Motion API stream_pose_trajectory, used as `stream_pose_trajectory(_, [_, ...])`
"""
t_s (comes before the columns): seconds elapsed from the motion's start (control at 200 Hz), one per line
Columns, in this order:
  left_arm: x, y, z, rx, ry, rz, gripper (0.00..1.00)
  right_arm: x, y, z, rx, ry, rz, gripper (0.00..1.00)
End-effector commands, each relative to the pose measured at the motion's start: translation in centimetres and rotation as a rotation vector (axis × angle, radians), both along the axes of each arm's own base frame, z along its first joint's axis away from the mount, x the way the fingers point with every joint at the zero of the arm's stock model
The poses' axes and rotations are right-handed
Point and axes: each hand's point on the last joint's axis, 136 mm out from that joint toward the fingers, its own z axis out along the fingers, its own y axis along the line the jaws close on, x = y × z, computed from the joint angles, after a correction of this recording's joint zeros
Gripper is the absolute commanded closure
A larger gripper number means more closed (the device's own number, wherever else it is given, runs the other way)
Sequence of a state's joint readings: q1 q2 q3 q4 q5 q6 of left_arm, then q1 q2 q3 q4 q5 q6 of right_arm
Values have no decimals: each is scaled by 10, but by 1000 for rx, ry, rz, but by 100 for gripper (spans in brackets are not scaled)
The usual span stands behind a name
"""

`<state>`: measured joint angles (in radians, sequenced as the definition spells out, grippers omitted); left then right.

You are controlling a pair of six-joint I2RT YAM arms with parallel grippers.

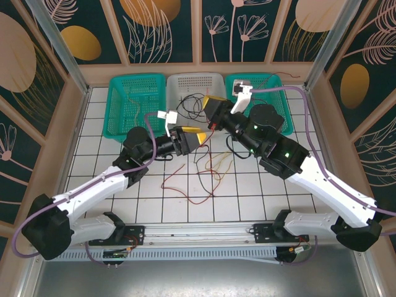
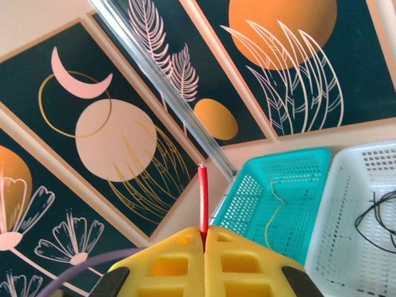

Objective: Untangle the cables

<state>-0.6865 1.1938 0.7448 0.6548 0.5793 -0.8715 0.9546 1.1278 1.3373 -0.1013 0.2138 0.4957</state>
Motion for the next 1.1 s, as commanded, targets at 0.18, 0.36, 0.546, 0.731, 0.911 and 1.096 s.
stream_pose_trajectory(0.18, [-6,-16,16,-15,-97,-60,27,-8,-9,44,133,-66,32,100])
stream_pose_trajectory(0.36, [-6,-23,6,9,-83,-79,51,-8,-10,42,139,-61,30,100])
stream_pose_trajectory(0.546, [-5,-23,3,19,-90,-74,90,-8,-18,41,156,-54,13,100])
stream_pose_trajectory(0.731, [-9,-19,7,1,-117,-64,100,-4,-50,27,183,-24,-91,100])
stream_pose_trajectory(0.911, [-17,1,28,-121,-169,-8,100,8,-84,-4,180,65,-211,100])
stream_pose_trajectory(1.096, [-21,7,40,-171,-180,1,100,15,-82,-35,158,141,-203,89])
